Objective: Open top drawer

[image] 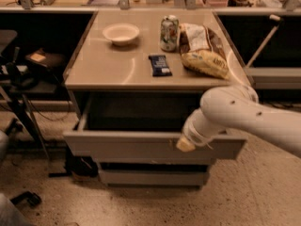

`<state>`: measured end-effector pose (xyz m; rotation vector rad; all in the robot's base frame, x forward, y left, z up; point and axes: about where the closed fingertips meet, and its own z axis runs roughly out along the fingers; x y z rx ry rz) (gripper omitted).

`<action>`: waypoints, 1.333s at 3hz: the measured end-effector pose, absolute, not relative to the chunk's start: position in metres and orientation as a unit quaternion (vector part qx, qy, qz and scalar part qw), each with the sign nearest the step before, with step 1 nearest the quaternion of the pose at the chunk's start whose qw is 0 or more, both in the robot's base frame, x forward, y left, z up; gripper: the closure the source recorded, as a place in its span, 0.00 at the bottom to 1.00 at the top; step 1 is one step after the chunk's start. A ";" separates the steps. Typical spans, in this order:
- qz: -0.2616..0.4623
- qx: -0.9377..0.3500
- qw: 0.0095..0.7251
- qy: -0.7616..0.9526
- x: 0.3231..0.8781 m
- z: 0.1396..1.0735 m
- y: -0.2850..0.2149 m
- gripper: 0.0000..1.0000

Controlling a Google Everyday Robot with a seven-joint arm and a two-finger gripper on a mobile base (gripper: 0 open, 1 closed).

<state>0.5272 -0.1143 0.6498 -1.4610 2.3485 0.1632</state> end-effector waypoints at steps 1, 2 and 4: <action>0.058 -0.518 0.184 0.833 0.528 0.650 -0.114 1.00; 0.053 -0.510 0.185 0.839 0.508 0.650 -0.114 1.00; 0.047 -0.499 0.187 0.845 0.483 0.650 -0.114 1.00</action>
Offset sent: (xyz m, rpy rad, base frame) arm -0.6896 -0.0190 -0.0018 -0.1646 -0.1225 -0.7159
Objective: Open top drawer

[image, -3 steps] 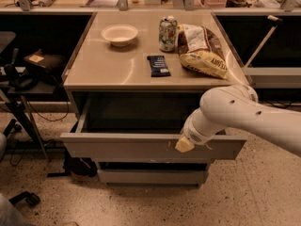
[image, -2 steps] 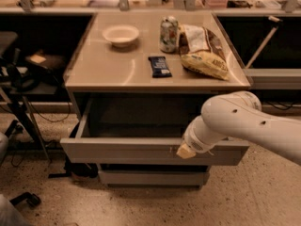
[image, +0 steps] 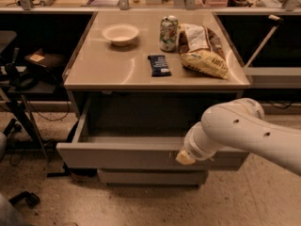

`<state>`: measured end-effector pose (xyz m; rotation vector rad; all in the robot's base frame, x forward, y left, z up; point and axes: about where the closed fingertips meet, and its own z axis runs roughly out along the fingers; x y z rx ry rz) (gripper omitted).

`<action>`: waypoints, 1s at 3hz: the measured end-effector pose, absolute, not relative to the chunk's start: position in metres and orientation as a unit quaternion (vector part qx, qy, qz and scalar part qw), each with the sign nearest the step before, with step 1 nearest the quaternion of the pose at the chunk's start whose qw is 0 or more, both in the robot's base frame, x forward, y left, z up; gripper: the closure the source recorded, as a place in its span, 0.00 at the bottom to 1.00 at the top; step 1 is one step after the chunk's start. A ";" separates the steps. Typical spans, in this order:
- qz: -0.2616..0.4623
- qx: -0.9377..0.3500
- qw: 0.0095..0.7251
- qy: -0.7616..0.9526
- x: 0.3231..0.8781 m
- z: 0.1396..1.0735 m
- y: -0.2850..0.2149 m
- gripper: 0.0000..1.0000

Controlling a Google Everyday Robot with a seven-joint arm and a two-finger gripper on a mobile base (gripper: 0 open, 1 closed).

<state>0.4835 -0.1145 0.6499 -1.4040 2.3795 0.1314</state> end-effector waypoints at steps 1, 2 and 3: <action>0.047 -0.499 0.187 0.845 0.484 0.650 -0.114 1.00; 0.042 -0.489 0.188 0.851 0.465 0.650 -0.114 1.00; 0.042 -0.489 0.188 0.851 0.465 0.650 -0.114 1.00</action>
Offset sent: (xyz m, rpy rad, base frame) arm -0.6557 -0.0260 -0.0077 -0.1165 -0.1405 -0.7541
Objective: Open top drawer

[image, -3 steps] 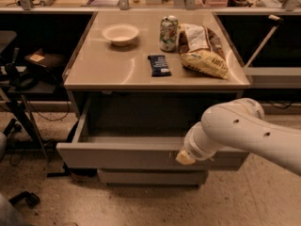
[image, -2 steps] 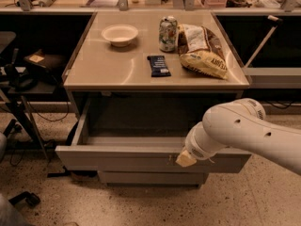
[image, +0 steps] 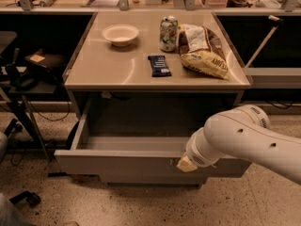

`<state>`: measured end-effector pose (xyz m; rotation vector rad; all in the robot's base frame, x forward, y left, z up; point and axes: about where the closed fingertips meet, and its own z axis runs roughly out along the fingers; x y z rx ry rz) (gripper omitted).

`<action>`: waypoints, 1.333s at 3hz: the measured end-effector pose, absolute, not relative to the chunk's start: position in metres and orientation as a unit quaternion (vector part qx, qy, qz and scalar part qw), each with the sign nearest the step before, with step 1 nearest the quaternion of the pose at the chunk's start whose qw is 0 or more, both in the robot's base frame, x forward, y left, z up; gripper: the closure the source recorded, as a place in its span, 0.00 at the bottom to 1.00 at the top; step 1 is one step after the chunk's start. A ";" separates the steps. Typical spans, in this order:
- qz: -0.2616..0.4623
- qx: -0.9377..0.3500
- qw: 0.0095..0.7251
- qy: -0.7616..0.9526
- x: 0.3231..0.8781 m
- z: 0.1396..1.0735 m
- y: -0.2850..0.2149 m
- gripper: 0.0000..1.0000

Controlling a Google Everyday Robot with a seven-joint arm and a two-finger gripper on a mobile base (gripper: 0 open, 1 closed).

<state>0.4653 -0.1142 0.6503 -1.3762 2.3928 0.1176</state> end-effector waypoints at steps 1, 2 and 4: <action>0.038 -0.481 0.190 0.855 0.451 0.649 -0.114 1.00; 0.038 -0.481 0.190 0.855 0.451 0.650 -0.114 1.00; 0.035 -0.473 0.191 0.859 0.438 0.650 -0.113 1.00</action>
Offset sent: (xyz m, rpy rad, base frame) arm -0.6340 -0.0355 -0.0181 -0.0616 -0.1449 -0.8023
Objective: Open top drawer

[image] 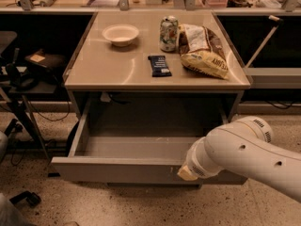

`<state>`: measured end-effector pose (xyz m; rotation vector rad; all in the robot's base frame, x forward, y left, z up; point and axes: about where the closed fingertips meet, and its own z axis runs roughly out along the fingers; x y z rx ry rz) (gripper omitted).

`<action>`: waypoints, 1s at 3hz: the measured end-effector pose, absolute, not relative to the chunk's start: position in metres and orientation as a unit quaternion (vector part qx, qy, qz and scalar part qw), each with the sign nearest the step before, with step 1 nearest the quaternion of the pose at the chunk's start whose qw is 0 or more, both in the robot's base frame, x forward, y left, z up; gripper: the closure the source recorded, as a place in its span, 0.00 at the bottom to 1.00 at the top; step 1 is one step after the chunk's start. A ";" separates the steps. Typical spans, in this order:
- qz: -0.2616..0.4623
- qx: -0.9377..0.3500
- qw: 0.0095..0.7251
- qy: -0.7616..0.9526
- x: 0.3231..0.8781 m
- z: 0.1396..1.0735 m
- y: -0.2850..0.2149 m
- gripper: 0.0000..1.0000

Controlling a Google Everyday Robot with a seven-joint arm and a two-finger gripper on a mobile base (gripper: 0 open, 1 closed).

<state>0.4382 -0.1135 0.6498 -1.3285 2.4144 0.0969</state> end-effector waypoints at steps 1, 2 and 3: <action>0.032 -0.467 0.192 0.863 0.428 0.649 -0.113 1.00; 0.032 -0.466 0.192 0.863 0.428 0.650 -0.113 1.00; 0.029 -0.460 0.192 0.866 0.418 0.648 -0.113 1.00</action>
Offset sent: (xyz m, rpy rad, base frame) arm -0.5956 -0.0334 -0.0072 -0.0991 -0.1082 -0.7294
